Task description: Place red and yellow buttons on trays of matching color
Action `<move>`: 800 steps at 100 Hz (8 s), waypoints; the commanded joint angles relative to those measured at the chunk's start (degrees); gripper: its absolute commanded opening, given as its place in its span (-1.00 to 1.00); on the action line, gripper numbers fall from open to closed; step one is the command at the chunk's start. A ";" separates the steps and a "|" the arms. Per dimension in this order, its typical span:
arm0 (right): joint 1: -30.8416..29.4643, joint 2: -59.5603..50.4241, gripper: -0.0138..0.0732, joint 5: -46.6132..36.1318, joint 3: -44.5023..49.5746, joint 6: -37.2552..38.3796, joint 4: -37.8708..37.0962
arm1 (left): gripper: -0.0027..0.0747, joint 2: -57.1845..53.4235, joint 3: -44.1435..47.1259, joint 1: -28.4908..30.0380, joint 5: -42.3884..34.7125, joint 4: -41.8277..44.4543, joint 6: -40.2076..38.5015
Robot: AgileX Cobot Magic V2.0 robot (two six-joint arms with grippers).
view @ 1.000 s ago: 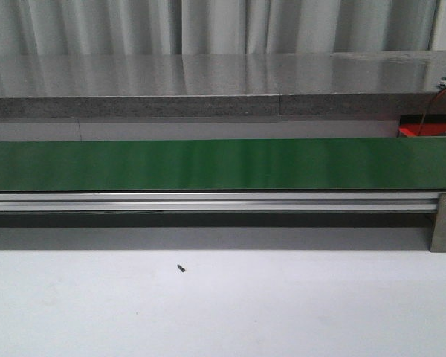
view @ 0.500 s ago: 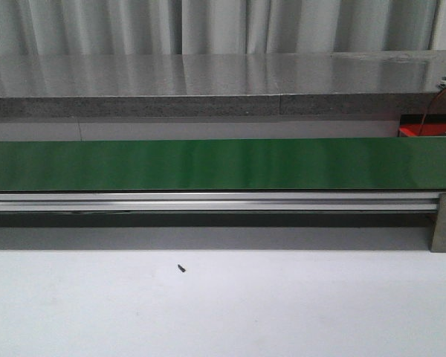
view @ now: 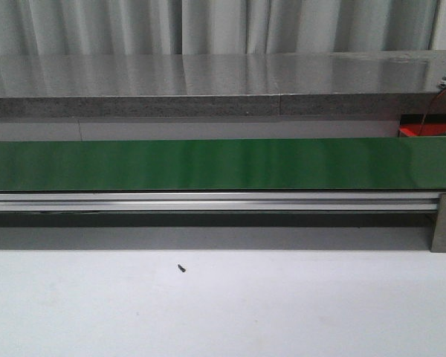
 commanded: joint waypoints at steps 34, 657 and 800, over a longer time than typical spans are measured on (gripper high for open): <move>-0.03 0.01 -0.90 -3.55 -1.37 -0.17 0.91 | 0.48 2.94 -5.71 1.89 -2.25 -0.24 -4.76; -0.03 0.01 -0.90 -3.55 -1.37 -0.17 0.91 | 0.62 50.77 -36.64 15.98 0.06 1.07 -2.84; -0.03 0.01 -0.90 -3.55 -1.37 -0.17 0.91 | 0.54 81.35 -52.48 33.86 -3.21 4.76 -2.84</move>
